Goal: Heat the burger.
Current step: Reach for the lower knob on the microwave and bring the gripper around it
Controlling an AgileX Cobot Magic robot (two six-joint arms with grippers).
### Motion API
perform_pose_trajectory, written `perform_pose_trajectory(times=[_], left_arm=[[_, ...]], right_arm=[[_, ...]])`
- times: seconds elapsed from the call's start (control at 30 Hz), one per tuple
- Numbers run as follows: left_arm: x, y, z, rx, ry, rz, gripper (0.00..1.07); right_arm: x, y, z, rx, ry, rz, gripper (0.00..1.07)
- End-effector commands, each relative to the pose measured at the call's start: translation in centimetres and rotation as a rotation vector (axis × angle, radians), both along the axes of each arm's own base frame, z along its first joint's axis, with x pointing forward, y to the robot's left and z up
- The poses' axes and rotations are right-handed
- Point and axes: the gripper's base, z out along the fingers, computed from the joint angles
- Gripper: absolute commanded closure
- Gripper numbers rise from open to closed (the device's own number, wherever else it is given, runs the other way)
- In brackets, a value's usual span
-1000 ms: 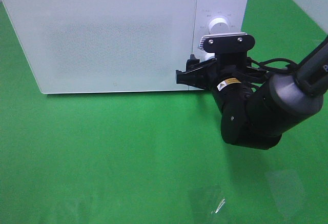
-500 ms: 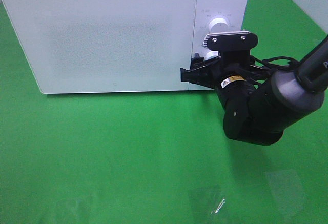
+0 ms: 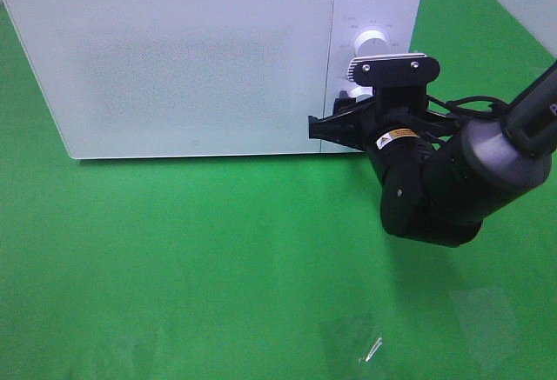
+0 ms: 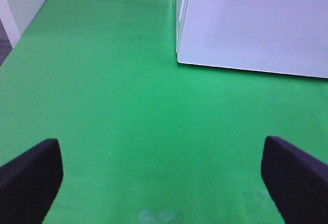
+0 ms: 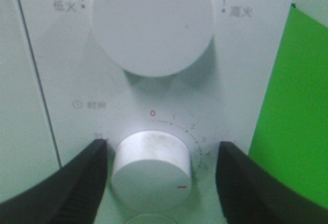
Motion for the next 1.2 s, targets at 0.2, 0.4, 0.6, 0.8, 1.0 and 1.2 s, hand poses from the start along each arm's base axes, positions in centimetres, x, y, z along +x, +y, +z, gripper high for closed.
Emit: perform_pose_trajectory(times=[0.2, 0.4, 0.6, 0.8, 1.0, 1.2], left_arm=[[-0.3, -0.1, 0.0, -0.008, -0.015, 0.0, 0.06], [-0.3, -0.1, 0.0, -0.008, -0.015, 0.0, 0.06], [-0.3, -0.1, 0.0, -0.008, -0.015, 0.0, 0.06], [-0.3, -0.1, 0.0, -0.008, -0.015, 0.0, 0.06], [-0.3, -0.1, 0.0, -0.008, -0.015, 0.0, 0.06], [-0.3, -0.1, 0.0, -0.008, -0.015, 0.0, 0.06]], right_arm=[[0.4, 0.6, 0.3, -0.028, -0.023, 0.068, 0.92], [0.4, 0.6, 0.3, -0.018, -0.03, 0.065, 1.03], [0.4, 0.6, 0.7, 0.048, -0.066, 0.061, 1.03], [0.4, 1.4, 1.5, 0.453, -0.104, 0.133, 1.04], [0.2, 1.7, 2.3, 1.088, -0.098, 0.175, 1.04], [0.3, 1.1, 2.6, 1.539, -0.102, 0.126, 1.04]])
